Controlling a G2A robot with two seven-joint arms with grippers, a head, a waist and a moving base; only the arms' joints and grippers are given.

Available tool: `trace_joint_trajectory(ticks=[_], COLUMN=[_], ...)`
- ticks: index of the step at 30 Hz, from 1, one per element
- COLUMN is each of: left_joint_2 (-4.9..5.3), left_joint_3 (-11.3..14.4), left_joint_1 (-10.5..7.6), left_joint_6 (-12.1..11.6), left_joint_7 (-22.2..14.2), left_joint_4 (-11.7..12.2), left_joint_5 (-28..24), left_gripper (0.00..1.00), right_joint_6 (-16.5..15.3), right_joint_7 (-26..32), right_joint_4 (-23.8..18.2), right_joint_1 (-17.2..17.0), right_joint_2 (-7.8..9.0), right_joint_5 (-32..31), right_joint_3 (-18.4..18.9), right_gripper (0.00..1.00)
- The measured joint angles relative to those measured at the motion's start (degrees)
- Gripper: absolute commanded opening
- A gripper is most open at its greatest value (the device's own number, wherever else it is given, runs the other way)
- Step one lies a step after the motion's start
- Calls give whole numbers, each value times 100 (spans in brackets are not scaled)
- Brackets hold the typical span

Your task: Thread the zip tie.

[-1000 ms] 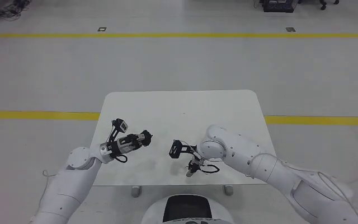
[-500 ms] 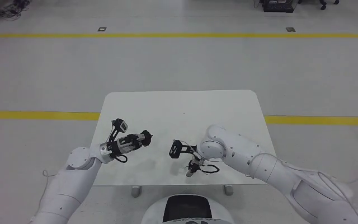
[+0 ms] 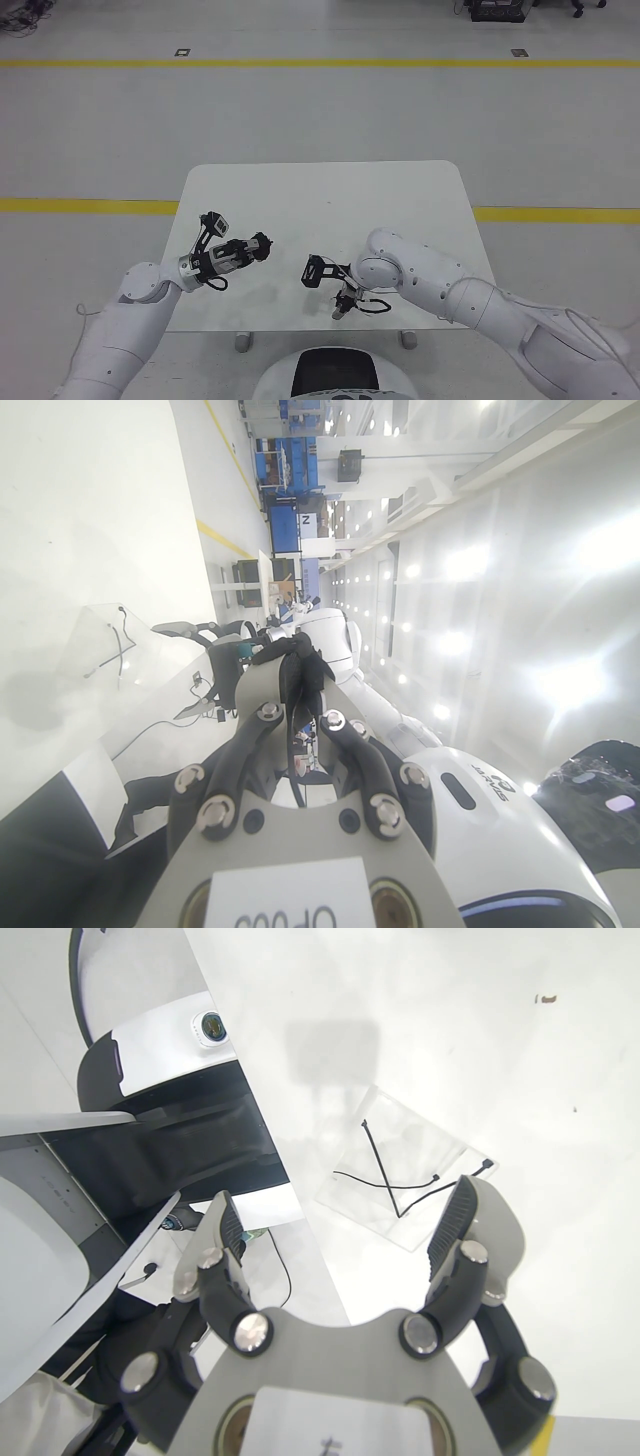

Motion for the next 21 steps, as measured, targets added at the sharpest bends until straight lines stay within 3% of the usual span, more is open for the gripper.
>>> trace_joint_trajectory(ticks=[21], left_joint_2=[0], left_joint_3=[0], left_joint_1=[0], left_joint_6=[0], left_joint_7=[0], left_joint_4=[0], left_joint_5=[0], left_gripper=[0], right_joint_6=[0], right_joint_7=[-330], right_joint_4=[-17], right_joint_1=[-205], right_joint_2=[46], right_joint_5=[-244], right_joint_3=[113], right_gripper=[100])
